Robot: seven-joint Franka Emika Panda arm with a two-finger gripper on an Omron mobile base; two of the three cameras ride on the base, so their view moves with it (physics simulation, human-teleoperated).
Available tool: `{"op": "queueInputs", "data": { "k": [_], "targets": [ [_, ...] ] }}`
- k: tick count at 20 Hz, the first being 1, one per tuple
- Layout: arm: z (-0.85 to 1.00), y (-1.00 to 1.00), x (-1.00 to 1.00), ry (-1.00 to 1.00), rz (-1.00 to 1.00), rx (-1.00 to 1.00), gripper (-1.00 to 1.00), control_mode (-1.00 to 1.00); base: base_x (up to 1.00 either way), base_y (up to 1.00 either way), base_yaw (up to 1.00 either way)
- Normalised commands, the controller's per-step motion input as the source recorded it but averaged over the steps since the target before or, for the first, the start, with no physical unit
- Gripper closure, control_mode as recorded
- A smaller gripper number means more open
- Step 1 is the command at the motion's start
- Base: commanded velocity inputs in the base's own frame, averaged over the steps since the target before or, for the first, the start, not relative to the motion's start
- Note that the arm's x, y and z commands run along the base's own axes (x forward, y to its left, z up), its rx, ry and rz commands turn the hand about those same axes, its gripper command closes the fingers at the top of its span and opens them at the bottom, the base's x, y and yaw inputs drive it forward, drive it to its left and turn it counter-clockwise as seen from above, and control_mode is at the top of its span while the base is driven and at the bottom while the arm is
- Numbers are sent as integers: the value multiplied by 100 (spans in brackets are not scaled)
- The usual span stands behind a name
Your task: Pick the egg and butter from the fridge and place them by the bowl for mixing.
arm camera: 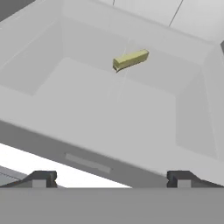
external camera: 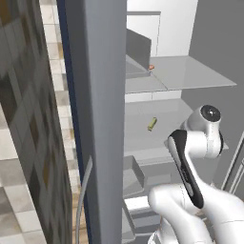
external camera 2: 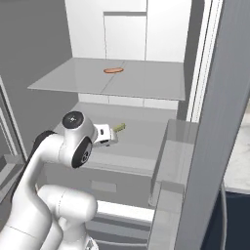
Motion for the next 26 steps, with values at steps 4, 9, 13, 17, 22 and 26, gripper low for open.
{"op": "queueInputs", "data": {
  "k": [4,9,13,17,22,26],
  "targets": [
    [2,0,16,1,-5,0,-100,-100,61,3,-2],
    [22,2,46,-2,-39,1,-100,-100,0,0,0],
    [16,-16,-5,-12,-21,18,-100,-100,0,0,0],
    [2,-48,-12,-13,-2,41,-100,-100,0,0,0],
    [0,0,5,-4,0,4,-100,-100,0,0,0],
    [0,12,23,0,-3,0,-100,-100,0,0,0]
  ]
}}
